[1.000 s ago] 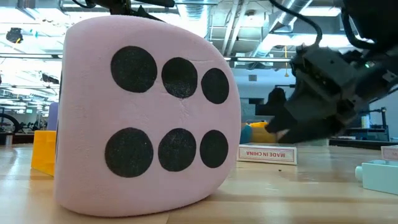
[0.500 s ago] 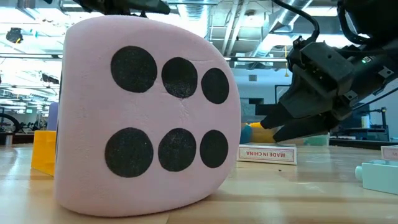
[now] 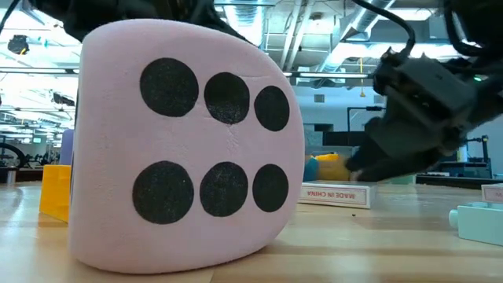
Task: Pick & Place Toys
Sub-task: Put the red deck of cards into the left transparent bin
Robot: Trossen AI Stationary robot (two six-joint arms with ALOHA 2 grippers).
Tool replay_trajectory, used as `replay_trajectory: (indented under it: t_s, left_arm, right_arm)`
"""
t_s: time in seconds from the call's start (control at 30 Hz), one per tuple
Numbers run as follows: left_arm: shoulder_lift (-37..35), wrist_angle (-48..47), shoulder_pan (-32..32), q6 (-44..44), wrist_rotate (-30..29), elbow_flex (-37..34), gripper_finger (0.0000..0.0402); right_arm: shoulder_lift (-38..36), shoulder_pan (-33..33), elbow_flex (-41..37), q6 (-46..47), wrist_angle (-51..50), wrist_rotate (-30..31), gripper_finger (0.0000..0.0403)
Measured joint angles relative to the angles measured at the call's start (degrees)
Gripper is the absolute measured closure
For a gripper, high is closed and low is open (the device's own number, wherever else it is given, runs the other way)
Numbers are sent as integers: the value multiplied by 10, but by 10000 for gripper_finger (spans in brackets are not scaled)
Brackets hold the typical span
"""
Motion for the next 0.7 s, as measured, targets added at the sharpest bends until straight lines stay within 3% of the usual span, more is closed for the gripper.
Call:
replay_trajectory:
  t_s: [0.17, 0.43, 0.7]
  left_arm:
    - [32, 15, -6, -42, 6, 0, 389]
    - [91, 63, -13, -104, 22, 6, 399]
    - [185, 62, -13, -103, 60, 91, 401]
  right_arm:
    - [-4, 13, 0, 45, -51, 8, 53]
    - [-4, 10, 0, 52, -61, 12, 53]
    - [-12, 13, 0, 48, -91, 13, 53]
